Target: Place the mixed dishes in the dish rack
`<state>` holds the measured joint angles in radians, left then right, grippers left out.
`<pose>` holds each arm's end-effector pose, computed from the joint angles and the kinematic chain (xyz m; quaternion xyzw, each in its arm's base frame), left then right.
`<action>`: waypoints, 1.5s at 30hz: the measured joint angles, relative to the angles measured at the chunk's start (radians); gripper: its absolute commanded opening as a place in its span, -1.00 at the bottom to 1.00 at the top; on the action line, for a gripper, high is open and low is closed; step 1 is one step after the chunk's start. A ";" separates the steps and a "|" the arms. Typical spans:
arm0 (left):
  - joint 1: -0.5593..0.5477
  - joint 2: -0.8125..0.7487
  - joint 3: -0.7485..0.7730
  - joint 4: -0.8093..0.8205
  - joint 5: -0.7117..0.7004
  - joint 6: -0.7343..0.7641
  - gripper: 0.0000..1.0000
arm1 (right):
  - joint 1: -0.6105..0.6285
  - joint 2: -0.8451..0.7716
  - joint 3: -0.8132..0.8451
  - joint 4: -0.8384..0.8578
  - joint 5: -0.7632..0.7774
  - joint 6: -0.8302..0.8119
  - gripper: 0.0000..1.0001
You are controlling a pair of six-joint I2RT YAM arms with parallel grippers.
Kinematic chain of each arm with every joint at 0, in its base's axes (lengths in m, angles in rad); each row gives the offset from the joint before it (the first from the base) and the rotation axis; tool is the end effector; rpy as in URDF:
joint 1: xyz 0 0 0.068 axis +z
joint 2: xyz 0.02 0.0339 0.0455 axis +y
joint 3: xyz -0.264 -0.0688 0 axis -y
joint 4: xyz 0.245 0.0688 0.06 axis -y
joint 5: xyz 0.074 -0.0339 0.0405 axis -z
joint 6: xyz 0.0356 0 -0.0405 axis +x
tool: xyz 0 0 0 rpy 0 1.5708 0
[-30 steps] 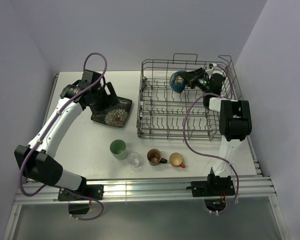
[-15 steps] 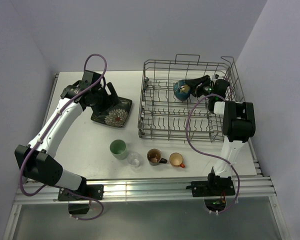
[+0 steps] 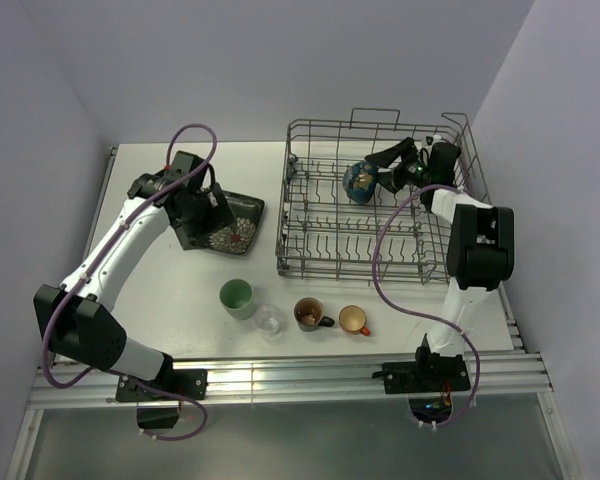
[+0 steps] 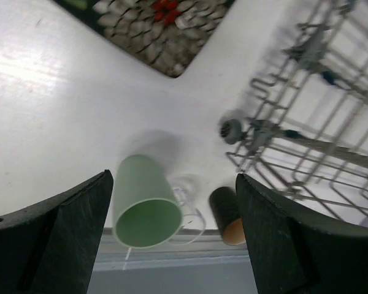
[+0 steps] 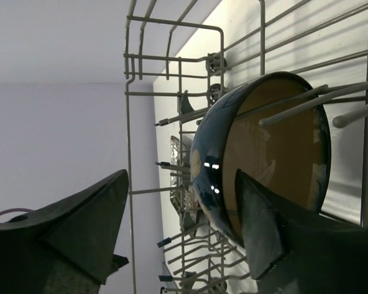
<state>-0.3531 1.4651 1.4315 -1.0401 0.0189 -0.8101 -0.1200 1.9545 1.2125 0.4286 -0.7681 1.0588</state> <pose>0.2731 -0.1014 0.3314 -0.2173 0.9446 -0.1428 0.2005 0.4346 -0.0275 0.2063 0.2337 0.7458 0.5169 0.3492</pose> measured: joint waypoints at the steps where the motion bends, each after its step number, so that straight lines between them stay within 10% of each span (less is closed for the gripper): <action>1: 0.000 0.000 -0.014 -0.014 -0.010 0.000 0.72 | 0.001 -0.011 0.012 -0.038 0.001 -0.019 0.61; 24: -0.092 -0.138 -0.386 -0.006 -0.029 -0.023 0.30 | 0.053 -0.326 0.073 -0.511 0.243 -0.253 0.68; 27: -0.097 -0.116 -0.424 0.037 -0.008 -0.019 0.11 | 0.084 -0.367 0.079 -0.552 0.251 -0.259 0.69; 30: -0.101 -0.076 -0.449 0.068 0.014 -0.011 -0.40 | 0.135 -0.418 0.105 -0.622 0.260 -0.277 0.68; 31: -0.101 -0.064 -0.451 0.074 0.019 -0.004 -0.88 | 0.158 -0.434 0.121 -0.648 0.264 -0.284 0.69; 33: -0.101 -0.055 -0.451 0.089 0.029 0.002 -1.00 | 0.204 -0.463 0.153 -0.689 0.259 -0.300 0.68; 39: -0.099 -0.065 -0.284 -0.028 0.018 0.005 -1.00 | 0.346 -0.533 0.223 -0.819 0.162 -0.359 0.71; 45: -0.045 -0.108 0.210 -0.126 0.015 -0.021 -1.00 | 0.383 -0.600 0.133 -0.790 -0.054 -0.302 0.71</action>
<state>-0.3981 1.3567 1.6413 -1.1664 0.0341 -0.8307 0.2630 1.3544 1.3457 -0.3614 -0.8219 0.7570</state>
